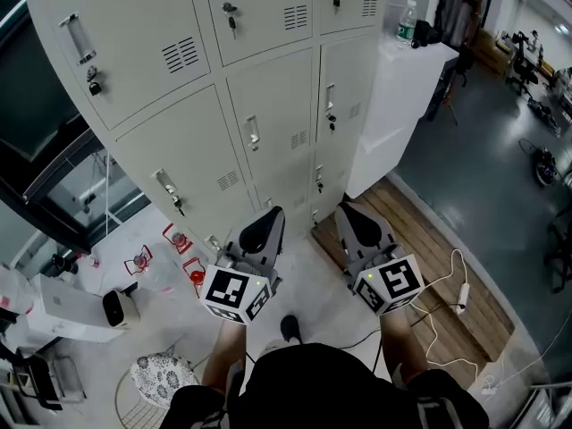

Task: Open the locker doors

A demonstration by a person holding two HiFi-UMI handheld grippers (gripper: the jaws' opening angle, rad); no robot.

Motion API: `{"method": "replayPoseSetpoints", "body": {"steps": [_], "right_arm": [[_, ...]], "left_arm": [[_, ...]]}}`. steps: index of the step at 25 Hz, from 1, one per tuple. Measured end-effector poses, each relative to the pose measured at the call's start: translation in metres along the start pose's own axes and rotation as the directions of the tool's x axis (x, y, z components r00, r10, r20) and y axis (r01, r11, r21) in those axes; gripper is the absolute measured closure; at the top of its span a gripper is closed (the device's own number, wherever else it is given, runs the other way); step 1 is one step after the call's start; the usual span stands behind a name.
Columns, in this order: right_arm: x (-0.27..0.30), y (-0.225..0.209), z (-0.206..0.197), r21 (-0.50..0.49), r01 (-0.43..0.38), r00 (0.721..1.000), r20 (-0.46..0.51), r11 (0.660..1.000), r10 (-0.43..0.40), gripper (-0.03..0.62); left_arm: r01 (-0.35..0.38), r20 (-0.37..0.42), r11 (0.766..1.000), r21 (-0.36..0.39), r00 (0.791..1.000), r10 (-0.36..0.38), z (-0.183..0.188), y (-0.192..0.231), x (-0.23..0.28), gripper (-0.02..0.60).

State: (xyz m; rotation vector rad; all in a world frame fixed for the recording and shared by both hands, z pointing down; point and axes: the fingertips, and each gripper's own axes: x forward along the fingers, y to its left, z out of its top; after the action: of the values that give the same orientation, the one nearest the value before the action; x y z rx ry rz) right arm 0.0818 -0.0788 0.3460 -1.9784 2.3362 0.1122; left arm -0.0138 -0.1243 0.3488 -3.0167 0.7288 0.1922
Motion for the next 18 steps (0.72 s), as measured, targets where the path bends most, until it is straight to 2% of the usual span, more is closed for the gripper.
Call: {"method": "replayPoseSetpoints", "body": {"steps": [10,18], "right_arm": [[0.083,0.007,0.026,0.001,-0.058,0.997,0.059,0.998,0.057,0.589],[0.121,0.016,0.041,-0.011,-0.086,0.994,0.065,0.996,0.086,0.589]], "left_arm": [[0.019,0.040,0.998,0.054,0.999,-0.021,0.030,0.073,0.024,0.565],[0.032,0.075,0.995,0.098,0.996,-0.040,0.052,0.101,0.032,0.565]]}}
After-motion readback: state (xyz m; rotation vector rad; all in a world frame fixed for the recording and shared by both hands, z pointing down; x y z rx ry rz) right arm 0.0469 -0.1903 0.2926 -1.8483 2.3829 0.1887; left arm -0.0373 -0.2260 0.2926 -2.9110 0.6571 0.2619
